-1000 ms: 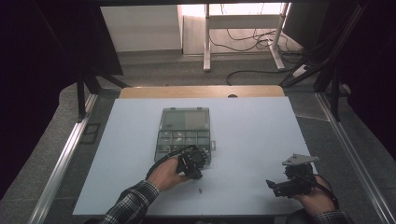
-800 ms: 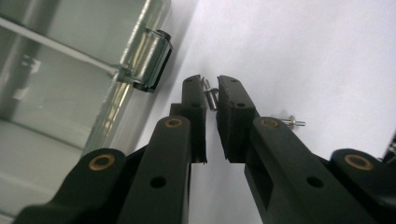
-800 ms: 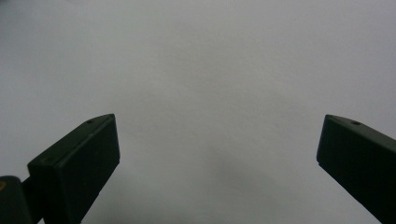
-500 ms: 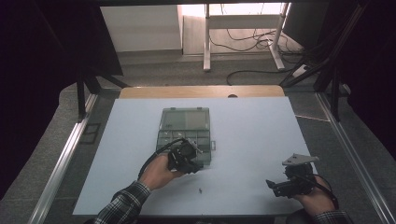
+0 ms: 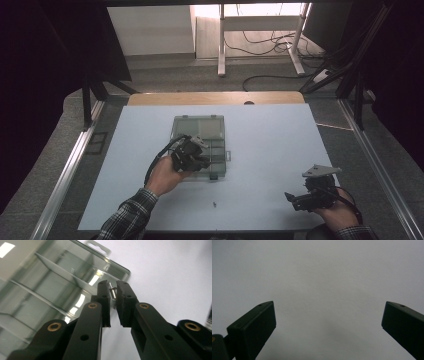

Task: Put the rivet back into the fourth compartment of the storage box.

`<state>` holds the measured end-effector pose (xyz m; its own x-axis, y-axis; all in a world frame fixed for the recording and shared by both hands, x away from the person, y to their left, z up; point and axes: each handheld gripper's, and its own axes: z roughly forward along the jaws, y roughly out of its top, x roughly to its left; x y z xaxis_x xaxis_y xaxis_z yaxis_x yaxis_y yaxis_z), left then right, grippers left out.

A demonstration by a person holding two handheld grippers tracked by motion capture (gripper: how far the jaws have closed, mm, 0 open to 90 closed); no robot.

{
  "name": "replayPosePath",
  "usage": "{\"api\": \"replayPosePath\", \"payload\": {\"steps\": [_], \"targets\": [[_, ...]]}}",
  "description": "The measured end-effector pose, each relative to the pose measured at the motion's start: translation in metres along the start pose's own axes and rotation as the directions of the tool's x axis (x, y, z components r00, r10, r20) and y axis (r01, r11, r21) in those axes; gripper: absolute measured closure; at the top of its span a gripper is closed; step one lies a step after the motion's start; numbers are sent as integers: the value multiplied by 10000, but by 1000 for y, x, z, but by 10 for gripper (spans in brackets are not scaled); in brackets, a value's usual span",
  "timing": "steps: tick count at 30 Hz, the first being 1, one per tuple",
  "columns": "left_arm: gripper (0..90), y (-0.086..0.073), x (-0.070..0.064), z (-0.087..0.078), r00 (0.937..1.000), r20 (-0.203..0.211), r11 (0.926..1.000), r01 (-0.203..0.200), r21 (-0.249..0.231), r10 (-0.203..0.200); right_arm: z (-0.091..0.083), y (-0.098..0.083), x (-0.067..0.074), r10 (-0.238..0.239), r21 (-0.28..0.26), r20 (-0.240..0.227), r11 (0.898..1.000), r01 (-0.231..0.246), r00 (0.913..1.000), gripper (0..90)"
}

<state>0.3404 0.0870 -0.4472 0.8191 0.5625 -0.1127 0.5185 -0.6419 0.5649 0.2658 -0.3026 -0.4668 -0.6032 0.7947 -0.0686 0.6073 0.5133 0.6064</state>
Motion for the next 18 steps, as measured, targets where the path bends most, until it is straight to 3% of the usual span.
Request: {"api": "replayPosePath", "payload": {"steps": [11, 18], "targets": [[820, 24, 21, 12, 9992, -76, 9968, 382, -701, -388, -1, 0, 0, -4, -85, -35, 10000, 4, 10000, 0], [819, 35, 32, 26, 9983, -172, 9960, 535, -716, -548, 0, 0, 0, -42, -63, -47, 10000, 42, 10000, 0]]}}
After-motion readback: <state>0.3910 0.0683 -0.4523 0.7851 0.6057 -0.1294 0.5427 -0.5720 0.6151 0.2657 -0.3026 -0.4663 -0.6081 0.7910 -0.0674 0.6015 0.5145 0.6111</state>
